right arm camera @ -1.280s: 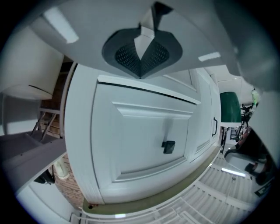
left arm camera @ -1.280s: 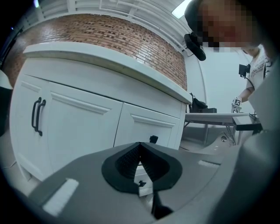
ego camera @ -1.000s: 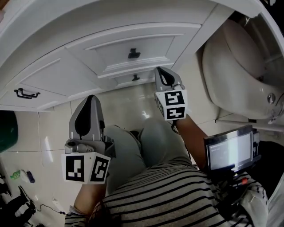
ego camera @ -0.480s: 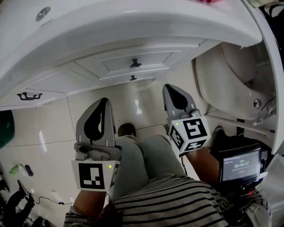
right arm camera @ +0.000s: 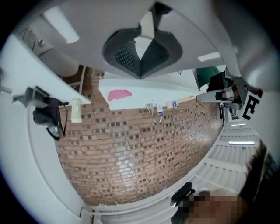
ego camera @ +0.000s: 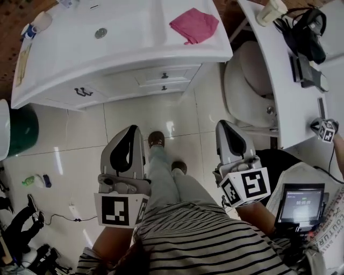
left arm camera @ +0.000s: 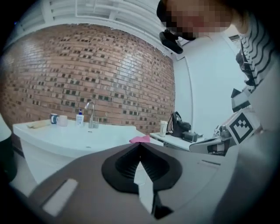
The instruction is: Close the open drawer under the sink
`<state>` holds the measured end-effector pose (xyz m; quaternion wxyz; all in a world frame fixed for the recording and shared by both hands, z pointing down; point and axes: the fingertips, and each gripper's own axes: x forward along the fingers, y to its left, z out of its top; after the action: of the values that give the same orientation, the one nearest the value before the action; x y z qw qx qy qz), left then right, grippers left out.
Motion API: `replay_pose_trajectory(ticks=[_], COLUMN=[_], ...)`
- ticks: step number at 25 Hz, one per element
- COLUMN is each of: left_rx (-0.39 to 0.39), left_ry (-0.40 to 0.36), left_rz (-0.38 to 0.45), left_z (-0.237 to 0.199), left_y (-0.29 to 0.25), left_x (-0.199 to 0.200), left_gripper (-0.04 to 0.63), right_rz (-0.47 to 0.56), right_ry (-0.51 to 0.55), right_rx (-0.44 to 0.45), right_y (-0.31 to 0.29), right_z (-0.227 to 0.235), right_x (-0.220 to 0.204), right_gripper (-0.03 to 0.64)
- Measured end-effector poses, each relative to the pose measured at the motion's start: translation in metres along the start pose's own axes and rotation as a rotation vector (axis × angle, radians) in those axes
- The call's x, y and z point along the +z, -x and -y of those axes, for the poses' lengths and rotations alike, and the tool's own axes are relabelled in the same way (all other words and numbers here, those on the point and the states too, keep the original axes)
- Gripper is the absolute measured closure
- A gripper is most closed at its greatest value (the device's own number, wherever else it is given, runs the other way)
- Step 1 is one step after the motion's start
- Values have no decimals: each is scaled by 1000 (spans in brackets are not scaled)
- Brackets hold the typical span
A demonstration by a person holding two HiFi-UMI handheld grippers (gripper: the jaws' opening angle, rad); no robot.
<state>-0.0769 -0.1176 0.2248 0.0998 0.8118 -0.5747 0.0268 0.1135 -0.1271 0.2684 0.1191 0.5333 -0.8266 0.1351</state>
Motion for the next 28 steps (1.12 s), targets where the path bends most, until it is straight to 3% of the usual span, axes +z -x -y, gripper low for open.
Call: replay_pose_trajectory(ticks=[4,9,18,23,28], left_rx=[55,92,13,8,32], left_ry=[-13,-11,-22,-1,13], left_rz=[28,59,96,89,109], left_z=[15,33,51,38,29], left_y=[81,163,257,278,285], left_x=[78,119,120,109,108], left_gripper=[580,580,580,580,580], right_rz=[51,92,147,137,234], right_ry=[66,52,24,47,83], right_rx=[21,38,29,35,37], right_y=[81,164,238,248,246], right_z=[-29,-67,-154,-194,-202], right_x=[64,87,82,83,114], right_gripper=[617,617,617,617,617])
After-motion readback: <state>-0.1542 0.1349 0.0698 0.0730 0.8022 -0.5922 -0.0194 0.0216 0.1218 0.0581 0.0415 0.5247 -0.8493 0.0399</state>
